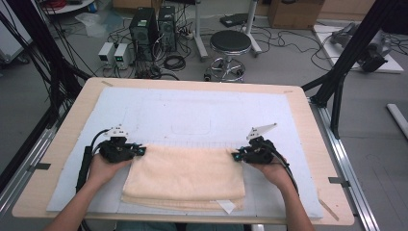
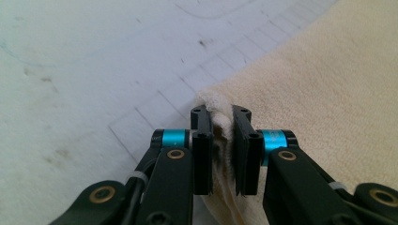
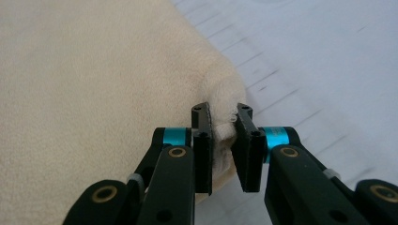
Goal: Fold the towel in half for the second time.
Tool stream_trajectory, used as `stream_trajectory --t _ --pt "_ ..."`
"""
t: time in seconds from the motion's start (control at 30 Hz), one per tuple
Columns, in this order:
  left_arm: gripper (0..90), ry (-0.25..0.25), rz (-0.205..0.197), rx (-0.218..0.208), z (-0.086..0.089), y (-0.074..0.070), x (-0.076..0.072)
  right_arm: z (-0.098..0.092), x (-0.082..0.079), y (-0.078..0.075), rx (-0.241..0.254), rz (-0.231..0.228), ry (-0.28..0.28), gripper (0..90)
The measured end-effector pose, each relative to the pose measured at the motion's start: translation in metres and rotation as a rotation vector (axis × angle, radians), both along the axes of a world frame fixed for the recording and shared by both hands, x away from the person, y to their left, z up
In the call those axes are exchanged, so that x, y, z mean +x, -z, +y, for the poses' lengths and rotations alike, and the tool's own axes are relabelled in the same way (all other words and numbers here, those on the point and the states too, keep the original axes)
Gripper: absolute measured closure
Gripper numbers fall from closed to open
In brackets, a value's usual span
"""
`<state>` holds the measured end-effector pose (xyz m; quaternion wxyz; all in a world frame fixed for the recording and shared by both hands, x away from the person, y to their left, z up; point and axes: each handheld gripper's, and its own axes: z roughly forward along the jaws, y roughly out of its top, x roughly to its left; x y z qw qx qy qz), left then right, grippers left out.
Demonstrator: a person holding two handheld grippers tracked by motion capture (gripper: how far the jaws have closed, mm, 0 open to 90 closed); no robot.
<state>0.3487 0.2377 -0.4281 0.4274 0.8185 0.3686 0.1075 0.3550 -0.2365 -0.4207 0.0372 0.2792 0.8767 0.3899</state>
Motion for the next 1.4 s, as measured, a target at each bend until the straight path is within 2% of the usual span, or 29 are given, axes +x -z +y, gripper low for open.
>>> stream_trajectory --t 0.07,0.13,0.2,0.27,0.37,0.4,0.43,0.47,0.53,0.6,0.63,0.67,0.73,0.87,0.93,0.97,1.03,1.07,1.13,1.23,1.3,1.33,1.4 --pt "80.0 -0.037 -0.017 -0.016 -0.004 -0.004 0.012 -0.001 0.01 -0.008 -0.011 -0.032 0.024 79.8" --pt "80.0 -0.083 -0.029 -0.045 -0.008 -0.01 0.028 -0.002 0.029 -0.015 -0.039 -0.064 0.063 79.8" --pt "80.1 -0.125 -0.042 -0.046 -0.012 -0.017 0.044 -0.001 0.048 -0.023 -0.048 -0.097 0.1 79.7" --pt "80.0 -0.154 -0.055 -0.045 -0.015 -0.023 0.062 -0.001 0.064 -0.027 -0.041 -0.105 0.138 79.5" --pt "79.6 -0.182 -0.056 0.004 -0.017 -0.03 0.087 0.001 0.085 -0.03 -0.037 -0.119 0.184 77.1" --pt "77.9 -0.192 -0.052 0.024 -0.017 -0.029 0.092 0.003 0.092 -0.029 -0.032 -0.123 0.202 71.9" --pt "73.8 -0.198 -0.053 0.046 -0.018 -0.028 0.094 0.005 0.095 -0.027 -0.038 -0.112 0.217 66.5" --pt "67.4 -0.201 -0.063 0.087 -0.018 -0.027 0.095 0.005 0.097 -0.025 -0.048 -0.11 0.222 62.4" --pt "61.7 -0.181 -0.05 0.066 -0.014 -0.027 0.092 0.006 0.094 -0.021 -0.059 -0.088 0.196 57.5" --pt "58.1 -0.171 -0.075 0.055 -0.009 -0.028 0.084 0.005 0.087 -0.021 -0.074 -0.113 0.162 56.4" --pt "56.5 -0.159 -0.077 0.045 -0.006 -0.029 0.079 0.004 0.082 -0.022 -0.071 -0.111 0.153 55.7" --pt "55.6 -0.145 -0.063 0.029 -0.004 -0.03 0.074 0.002 0.077 -0.022 -0.057 -0.115 0.145 55.1" --pt "51.7 -0.125 -0.09 0.024 -0.002 -0.03 0.06 -0.001 0.065 -0.025 -0.031 -0.13 0.13 54.1" --pt "50.0 -0.08 -0.116 0.02 0.001 -0.029 0.034 -0.003 0.04 -0.028 -0.026 -0.162 0.085 51.8" --pt "48.3 -0.052 -0.121 -0.011 0.001 -0.027 0.021 -0.003 0.029 -0.029 -0.022 -0.176 0.058 50.8" --pt "47.8 -0.033 -0.125 0.003 0.001 -0.026 0.016 -0.003 0.024 -0.029 -0.028 -0.177 0.05 49.7" --pt "44.8 -0.011 -0.135 -0.012 0.001 -0.025 0.005 -0.003 0.017 -0.029 -0.032 -0.161 0.025 46.8" --pt "44.1 0.0 -0.133 -0.019 0.001 -0.025 0.0 -0.002 0.014 -0.029 -0.049 -0.158 0.01 45.9" --pt "42.8 0.041 -0.131 0.007 0.0 -0.024 -0.008 0.0 0.007 -0.031 -0.059 -0.167 -0.003 46.0" --pt "41.7 0.081 -0.142 -0.003 -0.001 -0.022 -0.019 0.001 -0.002 -0.027 -0.068 -0.181 -0.021 46.2" --pt "41.7 0.104 -0.134 -0.016 -0.002 -0.018 -0.024 0.0 -0.006 -0.022 -0.08 -0.192 -0.032 46.1" --pt "41.8 0.118 -0.13 -0.013 -0.003 -0.015 -0.027 0.0 -0.008 -0.019 -0.076 -0.183 -0.03 46.0" --pt "46.0 0.149 -0.106 -0.023 -0.003 -0.01 -0.03 -0.001 -0.011 -0.014 -0.069 -0.183 -0.031 46.3"
